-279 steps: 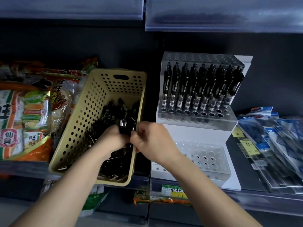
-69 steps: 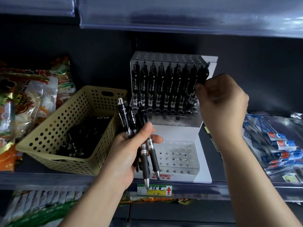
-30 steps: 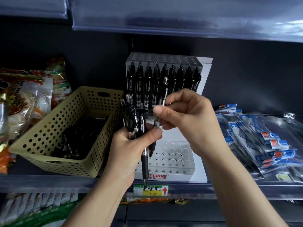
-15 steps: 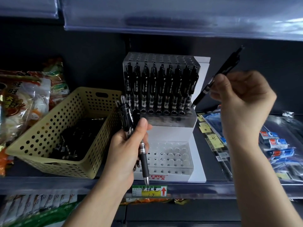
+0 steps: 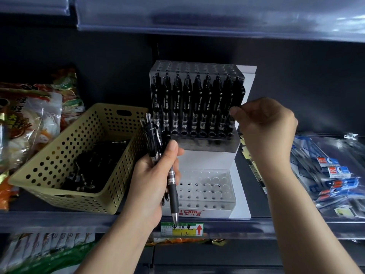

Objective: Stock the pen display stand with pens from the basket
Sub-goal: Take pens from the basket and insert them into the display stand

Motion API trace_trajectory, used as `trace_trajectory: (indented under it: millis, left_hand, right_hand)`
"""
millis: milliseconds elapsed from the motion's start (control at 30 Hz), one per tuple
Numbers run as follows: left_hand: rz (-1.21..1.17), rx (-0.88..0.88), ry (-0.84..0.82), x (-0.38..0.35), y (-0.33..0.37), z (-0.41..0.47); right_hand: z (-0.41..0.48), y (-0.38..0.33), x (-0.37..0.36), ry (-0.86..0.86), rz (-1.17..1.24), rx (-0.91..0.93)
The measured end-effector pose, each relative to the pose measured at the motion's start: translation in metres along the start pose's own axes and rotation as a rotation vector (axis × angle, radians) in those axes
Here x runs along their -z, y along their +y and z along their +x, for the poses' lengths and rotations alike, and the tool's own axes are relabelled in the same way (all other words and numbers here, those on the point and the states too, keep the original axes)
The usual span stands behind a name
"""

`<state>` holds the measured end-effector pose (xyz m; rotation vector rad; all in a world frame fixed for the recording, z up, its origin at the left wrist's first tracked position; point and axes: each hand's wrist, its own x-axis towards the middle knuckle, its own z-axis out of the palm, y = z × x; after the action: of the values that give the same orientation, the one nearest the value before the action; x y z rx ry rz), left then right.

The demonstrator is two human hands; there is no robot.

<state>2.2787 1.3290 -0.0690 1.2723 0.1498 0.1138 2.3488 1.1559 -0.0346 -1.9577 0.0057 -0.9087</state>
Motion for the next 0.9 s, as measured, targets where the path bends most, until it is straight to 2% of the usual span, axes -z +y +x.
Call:
trace_trajectory:
  millis: [467,567,600,667,733,767,833,900]
  left_hand:
    - [-0.047,0.056,-0.038,0.003,0.003,0.000]
    - [-0.023,0.053,-0.067,0.003,0.005,-0.002]
    - [-0.011,0.045,-0.076,0.003,0.006,-0.003]
    - [0.022,0.018,-0.085,0.000,0.008,-0.005]
    - [0.035,-0.017,-0.085,-0.001,0.010,-0.006]
    - [0.038,-0.034,-0.082,-0.001,0.010,-0.007]
    - [0.055,-0.061,-0.053,0.002,0.010,-0.006]
    - [0.075,-0.070,-0.010,0.006,0.012,-0.004]
  right_hand:
    - [0.000,-0.001,0.000,-0.017,-0.120,-0.043]
    - [-0.008,-0.016,0.002,0.091,-0.061,0.089]
    - [-0.011,-0.023,0.002,0.075,-0.055,0.146]
    - [-0.019,-0.039,-0.001,-0.156,-0.060,0.137]
    - [-0.029,-0.051,-0.007,-0.547,-0.025,0.001]
    - [-0.034,-0.054,-0.009,-0.690,0.034,-0.069]
    - [-0.040,-0.055,-0.014,-0.777,0.139,-0.132]
    - [-0.040,-0.055,-0.017,-0.726,0.216,-0.164]
